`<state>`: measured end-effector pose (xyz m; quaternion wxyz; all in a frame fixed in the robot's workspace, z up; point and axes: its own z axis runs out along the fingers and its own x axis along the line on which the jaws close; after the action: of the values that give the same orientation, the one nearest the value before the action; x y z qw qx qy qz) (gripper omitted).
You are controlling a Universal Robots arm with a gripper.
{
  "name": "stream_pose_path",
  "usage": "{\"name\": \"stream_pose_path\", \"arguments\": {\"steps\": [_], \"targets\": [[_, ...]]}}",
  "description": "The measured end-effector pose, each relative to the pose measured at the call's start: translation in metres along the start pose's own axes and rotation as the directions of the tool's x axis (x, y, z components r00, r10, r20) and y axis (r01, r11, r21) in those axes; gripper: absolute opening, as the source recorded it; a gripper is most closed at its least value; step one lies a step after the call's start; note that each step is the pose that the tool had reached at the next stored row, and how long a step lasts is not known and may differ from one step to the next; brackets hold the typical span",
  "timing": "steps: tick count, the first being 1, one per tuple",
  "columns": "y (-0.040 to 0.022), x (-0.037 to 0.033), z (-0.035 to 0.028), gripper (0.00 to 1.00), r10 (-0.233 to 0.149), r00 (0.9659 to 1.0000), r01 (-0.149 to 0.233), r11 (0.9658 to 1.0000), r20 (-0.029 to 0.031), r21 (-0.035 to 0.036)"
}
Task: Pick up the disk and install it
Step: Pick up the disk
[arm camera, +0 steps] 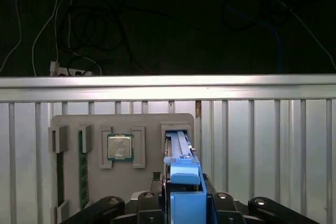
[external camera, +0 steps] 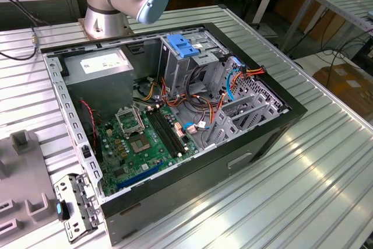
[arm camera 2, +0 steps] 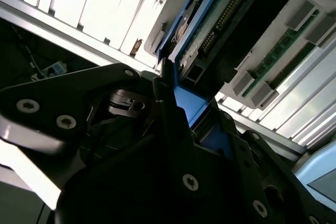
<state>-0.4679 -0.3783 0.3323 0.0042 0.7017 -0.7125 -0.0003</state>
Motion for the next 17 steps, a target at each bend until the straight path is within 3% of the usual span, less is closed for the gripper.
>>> {"name": "stream_pose_path", "arguments": {"steps": [5, 17], "targets": [[0.0001, 0.0000, -0.0093, 0.37, 0.000, 1.0000, 0.000, 1.0000, -0.0080, 0.0002], [0.0002, -0.0001, -0.0270, 0.37, 0.000, 0.9998, 0.000, 1.0000, -0.0195, 0.0009]]}}
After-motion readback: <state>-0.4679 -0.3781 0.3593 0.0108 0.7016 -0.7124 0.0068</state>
